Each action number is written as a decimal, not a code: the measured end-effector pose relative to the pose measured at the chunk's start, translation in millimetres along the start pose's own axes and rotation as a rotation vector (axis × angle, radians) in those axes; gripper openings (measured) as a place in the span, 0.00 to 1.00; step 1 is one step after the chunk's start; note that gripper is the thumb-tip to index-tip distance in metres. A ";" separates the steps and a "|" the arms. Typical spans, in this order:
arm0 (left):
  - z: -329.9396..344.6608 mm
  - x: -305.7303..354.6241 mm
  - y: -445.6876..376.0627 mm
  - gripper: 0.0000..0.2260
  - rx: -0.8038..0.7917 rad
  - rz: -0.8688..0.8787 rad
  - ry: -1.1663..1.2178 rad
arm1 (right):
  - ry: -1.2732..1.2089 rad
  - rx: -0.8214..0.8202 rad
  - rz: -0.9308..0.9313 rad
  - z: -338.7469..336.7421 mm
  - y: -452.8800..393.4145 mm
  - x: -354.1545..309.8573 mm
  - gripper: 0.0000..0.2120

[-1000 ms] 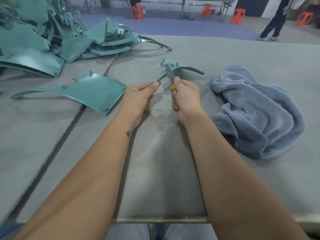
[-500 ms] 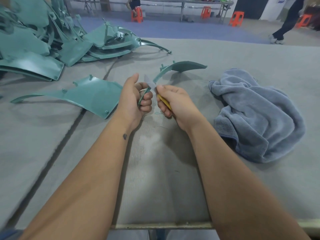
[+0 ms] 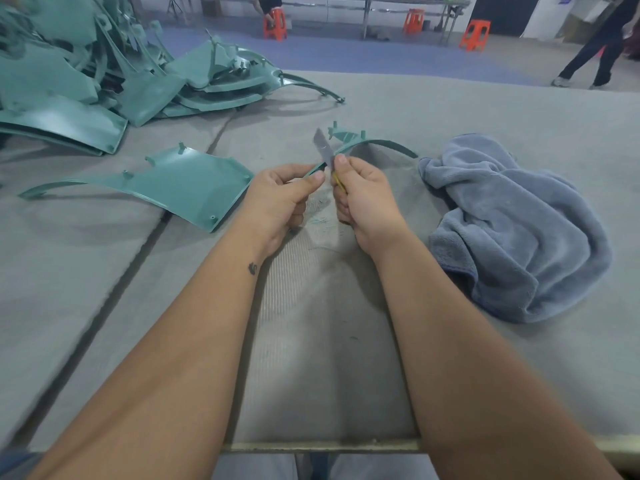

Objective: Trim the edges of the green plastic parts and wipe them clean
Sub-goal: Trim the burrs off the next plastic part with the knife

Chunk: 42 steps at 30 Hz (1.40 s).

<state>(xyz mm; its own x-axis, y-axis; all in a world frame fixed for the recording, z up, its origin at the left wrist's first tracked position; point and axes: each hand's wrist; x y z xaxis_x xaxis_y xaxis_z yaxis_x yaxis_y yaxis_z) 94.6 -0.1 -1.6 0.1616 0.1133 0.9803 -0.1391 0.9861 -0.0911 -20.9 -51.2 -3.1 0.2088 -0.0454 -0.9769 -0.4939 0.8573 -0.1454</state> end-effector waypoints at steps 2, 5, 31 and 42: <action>1.3 0.6 1.5 0.03 0.001 0.002 -0.013 | -0.096 0.074 0.005 -3.1 -1.4 -1.3 0.17; 2.0 2.3 1.9 0.03 0.021 -0.007 -0.002 | -0.128 0.103 -0.012 -4.6 -1.5 -2.8 0.17; -6.9 -1.4 4.8 0.14 0.074 0.068 -0.520 | -0.144 0.123 -0.009 -3.5 -7.9 6.1 0.17; -11.0 -3.2 1.8 0.15 0.081 0.038 -0.432 | -0.022 0.069 0.004 -3.6 -9.7 7.9 0.19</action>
<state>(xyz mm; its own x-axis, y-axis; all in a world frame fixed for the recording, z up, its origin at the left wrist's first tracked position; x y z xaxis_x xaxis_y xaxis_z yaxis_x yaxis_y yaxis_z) 104.5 2.6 -6.8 -0.2657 0.0715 0.9614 -0.2162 0.9674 -0.1317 -17.5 -61.8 -10.0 0.2258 -0.0318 -0.9737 -0.4354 0.8908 -0.1300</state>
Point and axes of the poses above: each hand's wrist, its own y-axis away from the middle knuckle, its own z-axis out of the palm, x = y × z, and after that the axes turned 9 degrees about -x, right-handed
